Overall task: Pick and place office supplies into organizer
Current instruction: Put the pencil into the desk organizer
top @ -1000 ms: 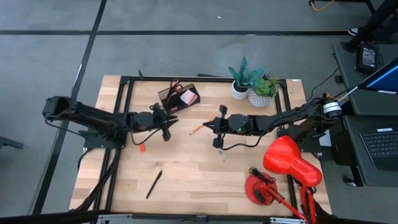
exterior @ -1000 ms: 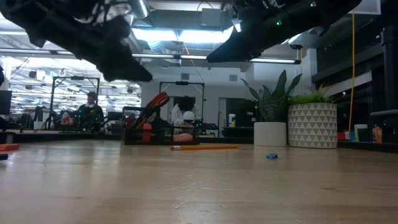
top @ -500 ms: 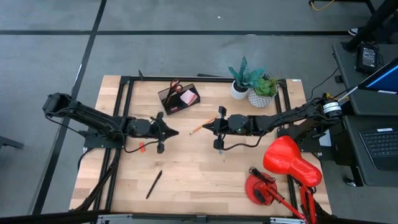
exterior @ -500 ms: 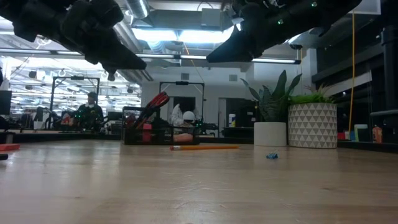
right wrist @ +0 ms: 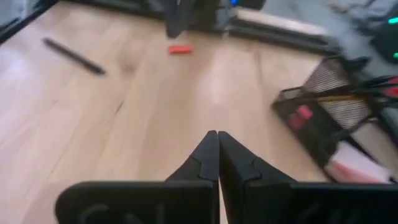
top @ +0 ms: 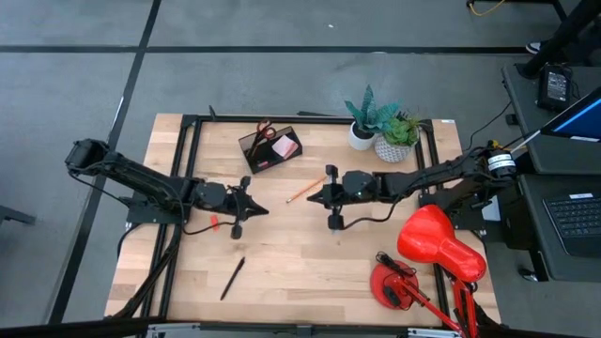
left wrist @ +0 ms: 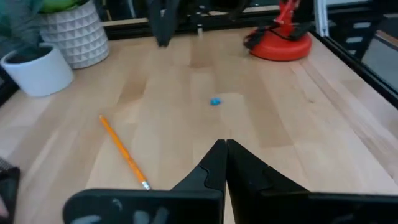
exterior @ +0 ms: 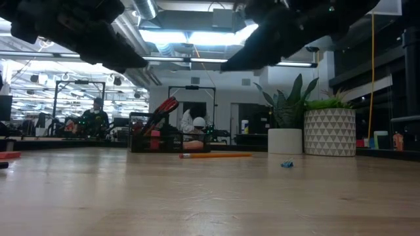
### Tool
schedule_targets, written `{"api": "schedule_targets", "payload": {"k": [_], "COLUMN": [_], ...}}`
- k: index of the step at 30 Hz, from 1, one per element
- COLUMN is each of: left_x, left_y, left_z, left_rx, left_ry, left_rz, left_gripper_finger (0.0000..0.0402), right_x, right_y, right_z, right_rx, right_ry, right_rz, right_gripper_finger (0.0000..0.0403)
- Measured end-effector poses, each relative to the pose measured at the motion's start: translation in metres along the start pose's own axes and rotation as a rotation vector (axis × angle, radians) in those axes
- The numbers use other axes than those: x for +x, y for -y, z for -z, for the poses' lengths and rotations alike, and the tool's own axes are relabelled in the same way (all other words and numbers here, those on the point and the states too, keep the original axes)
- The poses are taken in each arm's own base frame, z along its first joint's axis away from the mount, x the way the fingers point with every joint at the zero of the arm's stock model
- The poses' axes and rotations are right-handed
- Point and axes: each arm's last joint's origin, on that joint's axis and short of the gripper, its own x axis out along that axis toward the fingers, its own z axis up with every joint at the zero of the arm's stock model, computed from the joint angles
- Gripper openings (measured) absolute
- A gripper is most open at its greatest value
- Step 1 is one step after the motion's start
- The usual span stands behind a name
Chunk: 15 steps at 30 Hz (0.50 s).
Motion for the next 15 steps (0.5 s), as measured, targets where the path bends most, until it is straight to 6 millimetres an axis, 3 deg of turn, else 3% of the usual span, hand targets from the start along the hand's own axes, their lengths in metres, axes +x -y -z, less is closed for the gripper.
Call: {"api": "schedule_targets", "payload": {"k": [7, 15], "left_x": [0.001, 0.002], "left_y": [-0.008, -0.019], "left_z": [-0.001, -0.004], "left_rx": [0.051, 0.12], "left_ry": [0.012, 0.05], "left_rz": [-0.034, -0.09], "left_gripper_finger": [0.0002, 0.0002], "right_x": [-0.001, -0.003], "right_y": [0.027, 0.046], "right_z": [0.003, -0.006], "right_rx": [0.055, 0.057], "right_ry": [-0.198, -0.236], "right_rz": [0.031, -0.077], "right_gripper_finger": [0.0002, 0.0002]}}
